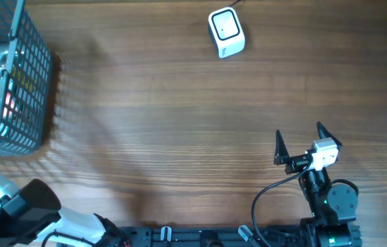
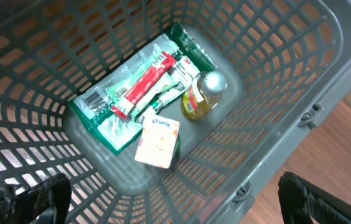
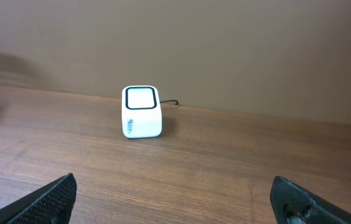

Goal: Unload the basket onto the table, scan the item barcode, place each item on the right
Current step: 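Lower the left gripper into the basket onto the Kleenex tissue pack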

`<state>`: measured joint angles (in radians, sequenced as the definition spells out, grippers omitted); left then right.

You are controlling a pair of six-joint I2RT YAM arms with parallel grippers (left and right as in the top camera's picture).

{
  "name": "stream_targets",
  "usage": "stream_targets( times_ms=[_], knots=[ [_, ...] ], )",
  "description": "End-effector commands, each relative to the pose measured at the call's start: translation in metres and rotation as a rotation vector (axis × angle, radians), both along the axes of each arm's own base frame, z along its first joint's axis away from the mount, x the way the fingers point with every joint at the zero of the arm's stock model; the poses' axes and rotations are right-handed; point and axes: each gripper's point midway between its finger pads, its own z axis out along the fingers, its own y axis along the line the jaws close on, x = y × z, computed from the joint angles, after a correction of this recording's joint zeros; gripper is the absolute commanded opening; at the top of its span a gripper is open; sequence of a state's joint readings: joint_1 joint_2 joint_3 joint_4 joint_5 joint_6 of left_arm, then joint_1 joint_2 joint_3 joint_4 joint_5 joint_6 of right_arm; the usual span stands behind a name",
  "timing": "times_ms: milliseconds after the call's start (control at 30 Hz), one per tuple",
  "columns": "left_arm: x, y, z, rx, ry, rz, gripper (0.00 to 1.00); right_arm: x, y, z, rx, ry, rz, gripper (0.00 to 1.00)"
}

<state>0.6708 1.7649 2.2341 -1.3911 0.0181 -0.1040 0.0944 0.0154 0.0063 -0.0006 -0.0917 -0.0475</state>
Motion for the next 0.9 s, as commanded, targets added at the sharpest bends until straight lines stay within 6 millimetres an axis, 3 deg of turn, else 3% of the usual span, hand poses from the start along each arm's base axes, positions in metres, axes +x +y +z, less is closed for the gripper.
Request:
stream_targets(
  times_ms=[0, 133, 600, 700, 867],
  knots=[
    [0.007, 0.005, -0.011, -0.030, 0.008, 0.005, 1.00, 0.000, -0.003, 0.002, -0.004, -0.011, -0.016, 1.00],
    [0.013, 0.009, -0.023, -0.051, 0.025, 0.006, 1.00, 0.000, -0.003, 0.002, -0.004, -0.011, -0.016, 1.00],
    [0.011, 0.019, -0.026, -0.052, 0.024, 0.025, 1.00, 0.000, -0.003, 0.002, -0.004, -0.011, -0.016, 1.00],
    [0.014, 0.021, -0.036, -0.069, 0.046, 0.021, 1.00, 0.000, -0.003, 0.002, -0.004, -0.011, -0.016, 1.00],
    [0.018, 0.025, -0.078, -0.127, 0.126, 0.015, 1.00, 0.000, -0.003, 0.002, -0.004, -0.011, -0.015, 1.00]
  ],
)
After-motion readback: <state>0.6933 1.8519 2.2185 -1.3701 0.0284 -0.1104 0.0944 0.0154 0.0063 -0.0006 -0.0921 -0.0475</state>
